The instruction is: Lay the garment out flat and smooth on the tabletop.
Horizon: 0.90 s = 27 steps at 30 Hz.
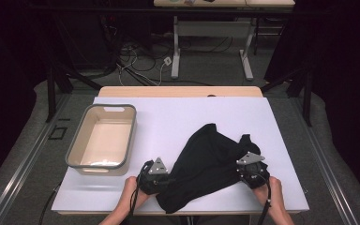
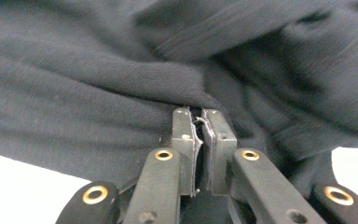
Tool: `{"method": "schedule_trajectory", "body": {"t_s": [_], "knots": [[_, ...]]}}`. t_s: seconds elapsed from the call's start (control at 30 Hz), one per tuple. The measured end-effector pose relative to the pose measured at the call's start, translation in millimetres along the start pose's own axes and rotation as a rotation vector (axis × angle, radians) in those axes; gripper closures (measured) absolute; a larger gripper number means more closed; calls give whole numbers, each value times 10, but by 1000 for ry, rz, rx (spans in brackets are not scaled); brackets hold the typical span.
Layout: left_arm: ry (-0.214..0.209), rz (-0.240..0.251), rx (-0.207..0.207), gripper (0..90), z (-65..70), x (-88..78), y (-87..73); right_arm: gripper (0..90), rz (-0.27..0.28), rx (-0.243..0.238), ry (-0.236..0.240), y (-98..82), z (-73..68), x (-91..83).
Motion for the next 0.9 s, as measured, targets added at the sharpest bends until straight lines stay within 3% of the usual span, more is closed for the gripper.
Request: {"method": "schedule_trajectory", "body": {"t_s": [0.1,0.17,0.23,0.3,0.37,0.53,0.63,0.67,0.77,0.9], "knots": [[22,-8,19,718,11,15,28,843,-2,14,3,40,44,55],[59,-23,28,555,-14,15,50,824,-10,11,10,19,42,72],[70,4,9,434,-50,0,73,745,-10,17,20,13,42,49],[52,58,-27,381,-89,-34,101,678,-8,27,42,3,48,22],[72,80,-26,336,-116,-68,132,606,0,39,49,-5,63,-12],[87,96,-55,285,-175,-66,166,419,31,92,94,-10,52,-108],[100,104,-64,267,-214,-51,186,376,42,97,134,2,6,-144],[109,103,-54,261,-230,-51,190,371,36,97,142,3,-21,-148],[168,86,-91,251,-277,-24,203,373,19,65,151,3,-95,-108],[233,49,-122,278,-356,61,159,455,-20,53,166,-26,-169,-1]]}}
Point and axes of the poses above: each handheld gripper's, and its own axes: x roughly forward along the jaws, y roughly out of its top, z roughly to its right, the point moved 3 cm from there along x, roughly forward along the jaws, and after that the axes turned 12 degrees about x, right-handed, at the moved point
